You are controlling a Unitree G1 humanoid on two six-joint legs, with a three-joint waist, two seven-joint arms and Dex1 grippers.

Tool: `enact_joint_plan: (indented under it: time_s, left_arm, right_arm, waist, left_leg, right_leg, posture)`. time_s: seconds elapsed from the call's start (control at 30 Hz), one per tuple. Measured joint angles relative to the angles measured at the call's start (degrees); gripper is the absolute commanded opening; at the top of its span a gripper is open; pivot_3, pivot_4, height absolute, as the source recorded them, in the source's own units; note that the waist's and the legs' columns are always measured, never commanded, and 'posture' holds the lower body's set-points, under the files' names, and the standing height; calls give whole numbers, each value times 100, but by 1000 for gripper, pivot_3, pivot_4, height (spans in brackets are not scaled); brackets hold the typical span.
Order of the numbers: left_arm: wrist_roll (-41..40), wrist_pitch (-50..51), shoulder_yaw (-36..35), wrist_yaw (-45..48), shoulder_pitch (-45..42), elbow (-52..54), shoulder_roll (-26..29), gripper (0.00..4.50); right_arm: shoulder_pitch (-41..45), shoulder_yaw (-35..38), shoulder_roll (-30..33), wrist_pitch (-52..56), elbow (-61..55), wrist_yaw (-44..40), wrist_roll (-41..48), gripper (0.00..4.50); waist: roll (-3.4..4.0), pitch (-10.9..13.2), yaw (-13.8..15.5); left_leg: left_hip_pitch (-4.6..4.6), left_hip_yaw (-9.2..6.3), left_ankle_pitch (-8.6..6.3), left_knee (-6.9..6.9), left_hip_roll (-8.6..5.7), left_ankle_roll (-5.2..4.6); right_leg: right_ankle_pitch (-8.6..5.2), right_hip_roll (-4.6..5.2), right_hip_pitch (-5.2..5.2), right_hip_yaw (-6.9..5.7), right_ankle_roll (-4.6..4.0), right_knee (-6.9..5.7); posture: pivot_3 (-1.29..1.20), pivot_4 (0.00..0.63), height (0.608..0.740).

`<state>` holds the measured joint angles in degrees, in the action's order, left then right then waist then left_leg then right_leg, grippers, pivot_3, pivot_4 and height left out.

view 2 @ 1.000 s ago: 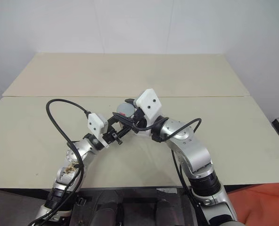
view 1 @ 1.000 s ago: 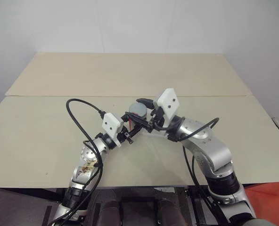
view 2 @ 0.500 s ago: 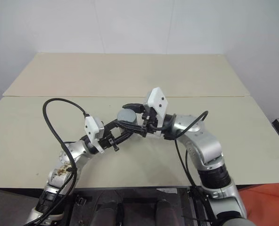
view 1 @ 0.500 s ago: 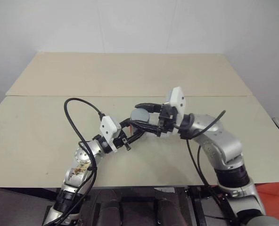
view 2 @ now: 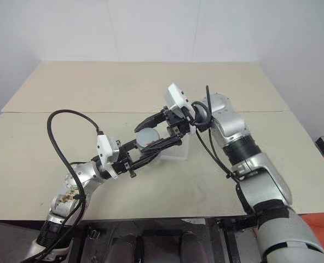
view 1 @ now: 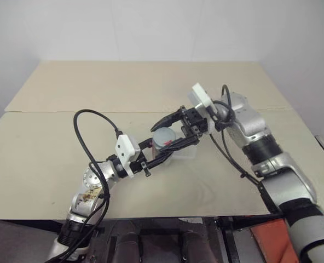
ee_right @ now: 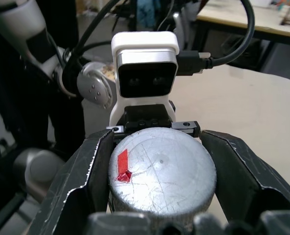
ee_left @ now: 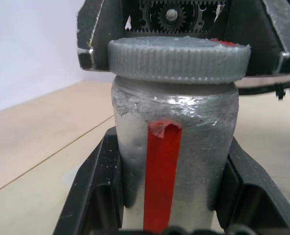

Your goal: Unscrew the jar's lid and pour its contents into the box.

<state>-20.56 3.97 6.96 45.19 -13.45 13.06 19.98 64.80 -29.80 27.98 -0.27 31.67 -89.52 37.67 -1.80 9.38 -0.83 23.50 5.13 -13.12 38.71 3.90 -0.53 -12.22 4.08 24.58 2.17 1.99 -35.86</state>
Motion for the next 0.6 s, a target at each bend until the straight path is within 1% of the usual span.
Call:
enact_joint_plan:
  time_s: [0.07, 0.13, 0.17, 0.23, 0.3, 0.43, 0.5, 0.6]
  left_arm:
    - [25, 8, -2, -60, 63, 20, 2, 1922]
    - [30, 17, 3, -97, 89, 38, 1, 1922]
    - [30, 21, 8, -115, 95, 66, -3, 1922]
    - [28, 19, 58, -132, 95, 195, -33, 1922]
    - [26, 13, 77, -146, 95, 227, -72, 1922]
    - [33, 5, 61, -224, 121, 208, -102, 1922]
    - [107, -24, 44, -325, 121, 133, -162, 1922]
    - [249, -51, -37, -485, 110, -52, -216, 1922]
  right_arm:
    - [52, -263, 31, -300, 188, -7, 202, 2783]
    - [58, -357, 26, -520, 303, -15, 308, 3505]
    - [61, -361, 26, -609, 332, -15, 315, 3717]
    - [63, -362, 29, -711, 366, -15, 331, 4352]
    - [10, -205, 37, -708, 308, -15, 403, 4433]
    - [-545, 783, 206, -543, -394, 49, 402, 4433]
    - [-1094, 1208, 465, -267, -1231, 515, 352, 4433]
    - [-2062, 1747, 624, 167, -2574, 1635, 128, 4433]
  waist:
    - [0, 0, 17]
    - [0, 1, 17]
    - [0, 1, 16]
    - [0, 1, 15]
    - [0, 1, 16]
    - [0, 1, 60]
    - [0, 1, 107]
    - [0, 0, 129]
  left_leg:
    - [2, 0, 0, 0, -1, 0]
    - [3, 0, 0, 1, -2, 0]
    - [3, 0, 0, 1, -3, 0]
    - [2, 0, 0, 1, -3, 0]
    - [3, 0, 0, 1, -2, 0]
    - [7, -1, 0, 1, -5, 0]
    - [9, -2, 0, 2, -5, 0]
    - [23, 0, 0, 3, -6, 1]
  right_leg:
    - [0, 4, 0, -2, 0, 0]
    - [1, 6, 1, -1, -1, -1]
    - [1, 6, 1, -1, -1, -2]
    - [1, 6, 1, -2, -1, -3]
    - [1, 6, 2, -2, -1, -3]
    - [1, 11, 2, -5, -1, 0]
    - [1, 14, 2, -12, -1, 0]
    - [1, 15, 17, -11, -1, -6]
  posture:
    - [0, 150, 740]
    - [0, 150, 740]
    - [0, 150, 740]
    - [0, 150, 740]
    - [0, 150, 740]
    - [0, 150, 740]
    - [0, 150, 740]
    - [0, 150, 740]
